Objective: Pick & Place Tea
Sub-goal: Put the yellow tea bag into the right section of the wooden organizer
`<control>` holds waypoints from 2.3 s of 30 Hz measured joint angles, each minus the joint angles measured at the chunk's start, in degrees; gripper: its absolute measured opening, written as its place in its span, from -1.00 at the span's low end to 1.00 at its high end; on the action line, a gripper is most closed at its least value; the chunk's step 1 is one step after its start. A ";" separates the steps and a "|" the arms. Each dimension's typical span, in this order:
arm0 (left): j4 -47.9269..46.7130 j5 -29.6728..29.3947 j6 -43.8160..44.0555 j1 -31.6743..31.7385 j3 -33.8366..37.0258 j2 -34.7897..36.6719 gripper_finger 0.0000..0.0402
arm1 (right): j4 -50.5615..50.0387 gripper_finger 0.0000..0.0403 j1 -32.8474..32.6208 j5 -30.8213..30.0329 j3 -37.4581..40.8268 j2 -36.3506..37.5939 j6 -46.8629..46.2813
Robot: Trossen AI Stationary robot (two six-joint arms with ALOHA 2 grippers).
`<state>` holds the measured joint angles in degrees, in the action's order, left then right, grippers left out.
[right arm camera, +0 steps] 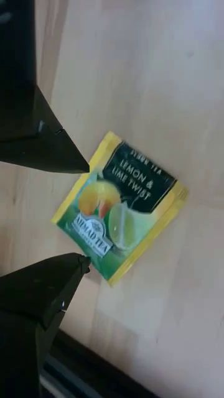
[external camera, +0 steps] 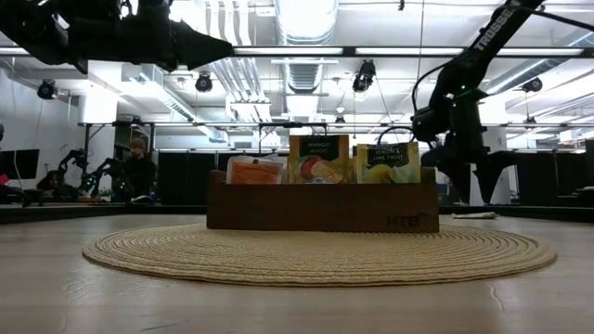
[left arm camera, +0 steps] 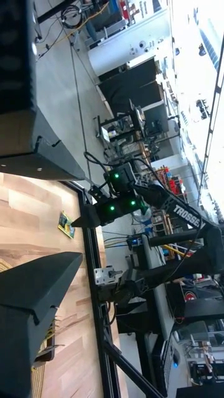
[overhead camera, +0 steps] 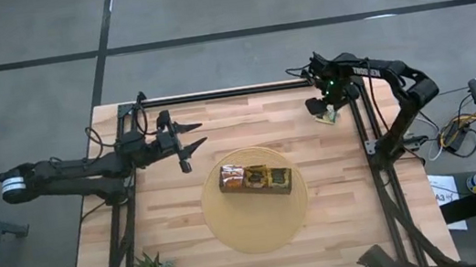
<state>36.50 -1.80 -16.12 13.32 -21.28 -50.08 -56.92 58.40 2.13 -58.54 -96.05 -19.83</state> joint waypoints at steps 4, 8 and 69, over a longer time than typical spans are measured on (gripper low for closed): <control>0.01 0.00 -0.03 0.00 0.00 0.08 -0.04 | -2.12 0.07 1.90 2.60 -2.70 -1.85 -0.96; 0.00 0.00 -0.36 -0.01 0.00 0.54 -0.04 | -4.16 0.07 3.59 5.11 -5.66 -4.12 -2.71; -10.04 0.44 -0.61 -0.04 0.94 9.80 -0.04 | -19.73 0.06 -1.17 2.14 -20.46 -27.36 15.72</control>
<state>26.46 -1.37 -16.73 13.28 -20.34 -40.27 -76.65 57.23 4.27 -79.00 -123.41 -4.11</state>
